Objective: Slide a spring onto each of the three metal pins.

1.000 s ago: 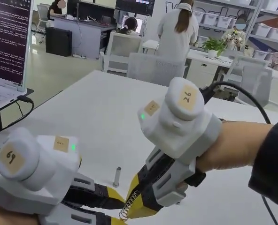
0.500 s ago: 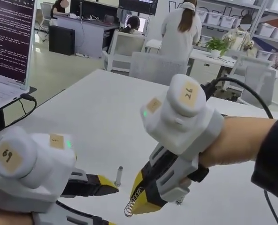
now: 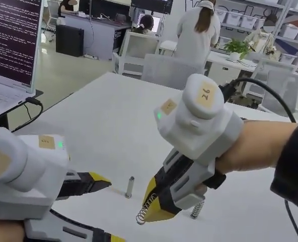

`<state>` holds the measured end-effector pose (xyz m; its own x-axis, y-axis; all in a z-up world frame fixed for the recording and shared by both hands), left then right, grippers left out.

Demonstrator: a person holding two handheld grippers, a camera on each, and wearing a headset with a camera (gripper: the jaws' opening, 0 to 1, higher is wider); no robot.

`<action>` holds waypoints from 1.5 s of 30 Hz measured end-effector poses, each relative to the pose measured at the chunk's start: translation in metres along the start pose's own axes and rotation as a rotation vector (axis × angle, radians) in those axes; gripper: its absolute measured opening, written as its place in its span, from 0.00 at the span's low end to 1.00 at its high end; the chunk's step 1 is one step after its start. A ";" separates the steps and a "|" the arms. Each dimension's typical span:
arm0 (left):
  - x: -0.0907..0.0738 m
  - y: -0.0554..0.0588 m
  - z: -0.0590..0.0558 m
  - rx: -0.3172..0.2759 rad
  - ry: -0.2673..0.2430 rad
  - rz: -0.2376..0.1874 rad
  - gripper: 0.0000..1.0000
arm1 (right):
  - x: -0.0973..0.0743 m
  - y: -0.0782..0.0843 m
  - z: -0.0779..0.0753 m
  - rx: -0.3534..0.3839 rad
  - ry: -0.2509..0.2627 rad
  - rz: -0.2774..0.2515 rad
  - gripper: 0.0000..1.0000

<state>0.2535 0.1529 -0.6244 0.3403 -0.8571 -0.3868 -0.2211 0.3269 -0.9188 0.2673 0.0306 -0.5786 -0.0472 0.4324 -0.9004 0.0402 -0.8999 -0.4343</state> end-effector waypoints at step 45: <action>-0.023 0.021 0.012 -0.088 -0.117 -0.024 0.85 | -0.009 0.001 -0.112 0.021 0.122 0.099 0.08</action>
<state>0.2517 0.1842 -0.6355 0.4495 -0.8105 -0.3756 -0.2886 0.2662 -0.9197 0.3799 0.0322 -0.5735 0.0771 0.3438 -0.9359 0.0181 -0.9390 -0.3435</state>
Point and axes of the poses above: the centre of the closed fingertips' face, and the gripper's own axes: x roughly forward along the fingers, z roughly to its left, y roughly out of its underside, the point moved 8 cm from there along -x, roughly backward along the fingers, and after that the axes turned 1 degree about z, right-handed, at the moved point
